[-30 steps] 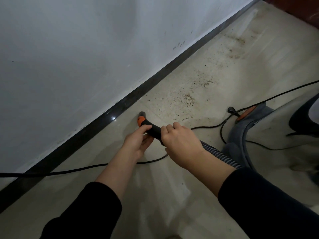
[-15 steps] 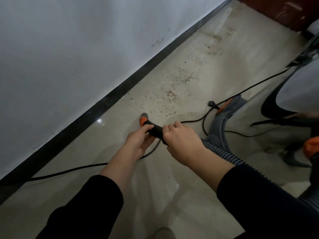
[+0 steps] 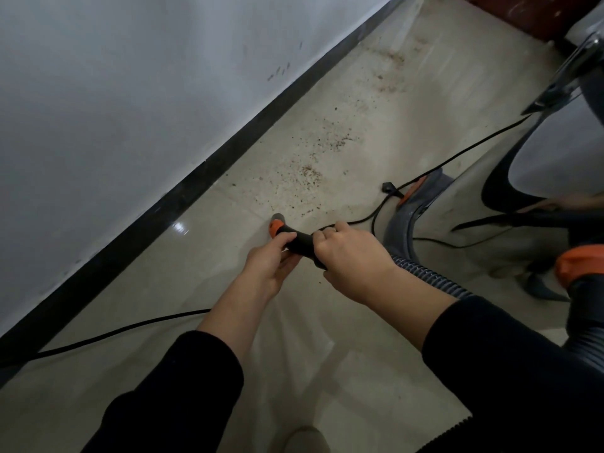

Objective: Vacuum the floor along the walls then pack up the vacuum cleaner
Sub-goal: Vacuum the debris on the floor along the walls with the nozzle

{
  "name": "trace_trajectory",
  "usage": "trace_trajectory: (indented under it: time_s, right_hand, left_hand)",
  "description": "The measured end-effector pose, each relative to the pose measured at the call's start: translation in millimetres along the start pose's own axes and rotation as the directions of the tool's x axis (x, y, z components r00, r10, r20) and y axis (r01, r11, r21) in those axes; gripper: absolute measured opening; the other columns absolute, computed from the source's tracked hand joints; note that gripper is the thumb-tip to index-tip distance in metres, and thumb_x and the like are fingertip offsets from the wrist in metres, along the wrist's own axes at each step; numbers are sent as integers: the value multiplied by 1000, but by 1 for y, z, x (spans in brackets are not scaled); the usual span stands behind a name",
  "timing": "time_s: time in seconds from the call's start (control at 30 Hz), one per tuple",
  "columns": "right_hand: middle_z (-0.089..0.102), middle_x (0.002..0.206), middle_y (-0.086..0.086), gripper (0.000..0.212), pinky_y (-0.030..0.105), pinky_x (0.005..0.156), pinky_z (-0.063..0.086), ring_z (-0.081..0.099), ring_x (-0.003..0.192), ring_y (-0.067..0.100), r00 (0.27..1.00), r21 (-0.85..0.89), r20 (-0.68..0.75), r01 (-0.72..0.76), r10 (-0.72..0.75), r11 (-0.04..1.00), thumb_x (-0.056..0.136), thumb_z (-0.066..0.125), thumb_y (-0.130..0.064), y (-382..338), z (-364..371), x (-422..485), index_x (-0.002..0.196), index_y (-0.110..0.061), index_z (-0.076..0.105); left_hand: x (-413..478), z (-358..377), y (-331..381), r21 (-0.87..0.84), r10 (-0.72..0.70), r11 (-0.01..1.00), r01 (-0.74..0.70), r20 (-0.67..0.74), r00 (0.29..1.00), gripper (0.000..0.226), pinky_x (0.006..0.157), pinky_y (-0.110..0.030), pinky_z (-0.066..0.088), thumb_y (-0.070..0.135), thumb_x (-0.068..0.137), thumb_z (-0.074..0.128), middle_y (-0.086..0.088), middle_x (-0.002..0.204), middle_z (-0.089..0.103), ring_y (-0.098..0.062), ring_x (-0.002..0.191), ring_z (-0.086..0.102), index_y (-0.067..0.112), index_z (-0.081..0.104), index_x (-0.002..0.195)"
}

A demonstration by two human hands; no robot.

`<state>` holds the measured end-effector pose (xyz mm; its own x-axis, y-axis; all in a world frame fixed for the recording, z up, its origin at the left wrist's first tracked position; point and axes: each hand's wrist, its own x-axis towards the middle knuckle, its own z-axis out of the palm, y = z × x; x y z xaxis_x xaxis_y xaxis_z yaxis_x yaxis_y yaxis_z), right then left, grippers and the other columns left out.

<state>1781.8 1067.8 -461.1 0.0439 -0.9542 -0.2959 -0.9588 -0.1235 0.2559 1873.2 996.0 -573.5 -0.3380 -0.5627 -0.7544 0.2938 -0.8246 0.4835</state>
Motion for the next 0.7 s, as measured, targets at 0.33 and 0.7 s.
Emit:
trace_trajectory:
  time_s: [0.33, 0.7]
  right_hand:
    - [60, 114, 5, 22, 29, 67, 36, 52, 105, 24, 998, 22, 46, -40, 39, 999, 94, 53, -11, 29, -3, -4, 116, -11, 53]
    - [60, 113, 6, 21, 32, 67, 39, 51, 106, 26, 990, 19, 96, -104, 101, 994, 95, 52, -7, 46, -4, -8, 115, -11, 54]
  left_hand:
    - [10, 33, -8, 26, -14, 1000, 13, 28, 1000, 23, 79, -29, 56, 6, 90, 64, -18, 96, 67, -23, 90, 68, -3, 59, 110]
    - [16, 59, -19, 13, -48, 999, 47, 53, 997, 29, 72, -28, 56, 6, 89, 65, -16, 98, 67, -19, 80, 68, -1, 61, 116]
